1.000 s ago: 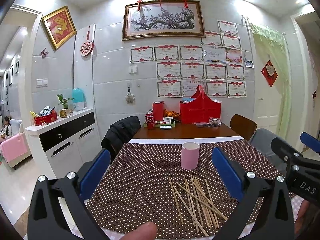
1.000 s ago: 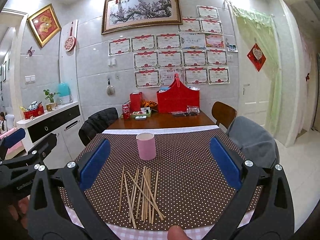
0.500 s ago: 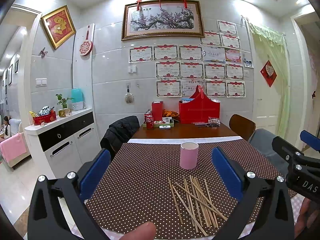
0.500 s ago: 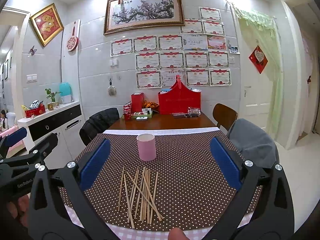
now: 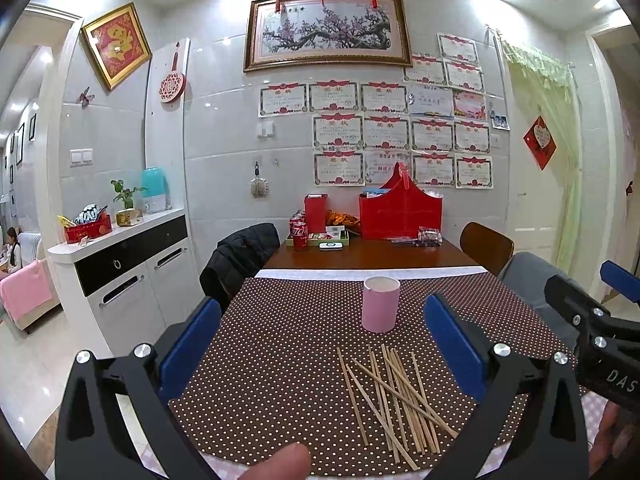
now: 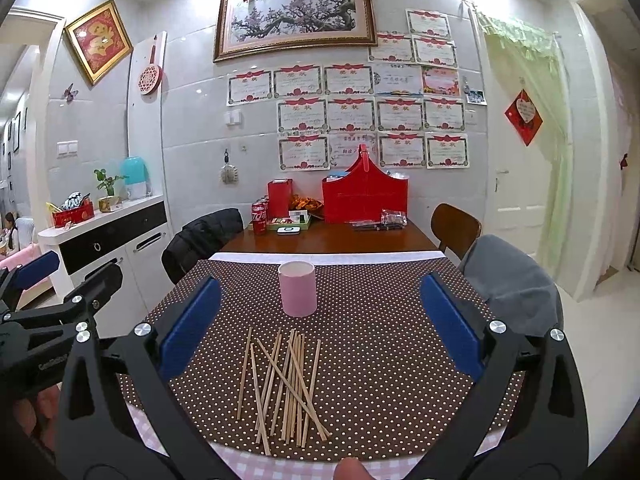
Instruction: Organize utensils
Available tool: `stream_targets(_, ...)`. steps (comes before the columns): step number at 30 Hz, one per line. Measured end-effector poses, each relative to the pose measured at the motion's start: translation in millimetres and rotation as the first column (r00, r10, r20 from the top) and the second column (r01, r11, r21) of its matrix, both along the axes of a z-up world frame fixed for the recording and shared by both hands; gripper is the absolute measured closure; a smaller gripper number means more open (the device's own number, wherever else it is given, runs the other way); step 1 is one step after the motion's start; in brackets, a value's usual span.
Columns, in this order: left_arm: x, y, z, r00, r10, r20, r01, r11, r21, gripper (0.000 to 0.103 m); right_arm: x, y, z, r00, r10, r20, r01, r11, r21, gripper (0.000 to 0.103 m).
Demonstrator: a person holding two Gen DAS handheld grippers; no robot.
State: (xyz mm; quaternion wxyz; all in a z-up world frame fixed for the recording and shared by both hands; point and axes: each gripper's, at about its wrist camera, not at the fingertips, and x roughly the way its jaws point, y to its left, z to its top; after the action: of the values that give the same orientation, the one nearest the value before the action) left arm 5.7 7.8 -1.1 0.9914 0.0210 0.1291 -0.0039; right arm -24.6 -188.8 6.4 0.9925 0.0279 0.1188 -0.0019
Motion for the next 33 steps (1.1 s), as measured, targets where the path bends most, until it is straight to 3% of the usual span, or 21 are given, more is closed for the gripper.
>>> stream_targets(13, 38, 11, -22, 0.996, 0.016, -0.086, -0.016, 1.000, -0.005, 0.004, 33, 0, -14, 0.998, 0.016, -0.059, -0.016, 1.000, 0.001, 0.006)
stream_targets(22, 83, 21, -59, 0.980, 0.019, -0.197, -0.023, 0.999, -0.021, 0.004, 68, 0, -34, 0.990, 0.034, -0.138, -0.037, 0.999, -0.020, 0.006)
stream_targets(33, 166, 19, -154, 0.890, 0.032, -0.455, -0.013, 0.999, 0.044, 0.004, 124, -24, -90, 0.939, 0.036, -0.341, -0.040, 0.999, -0.005, 0.006)
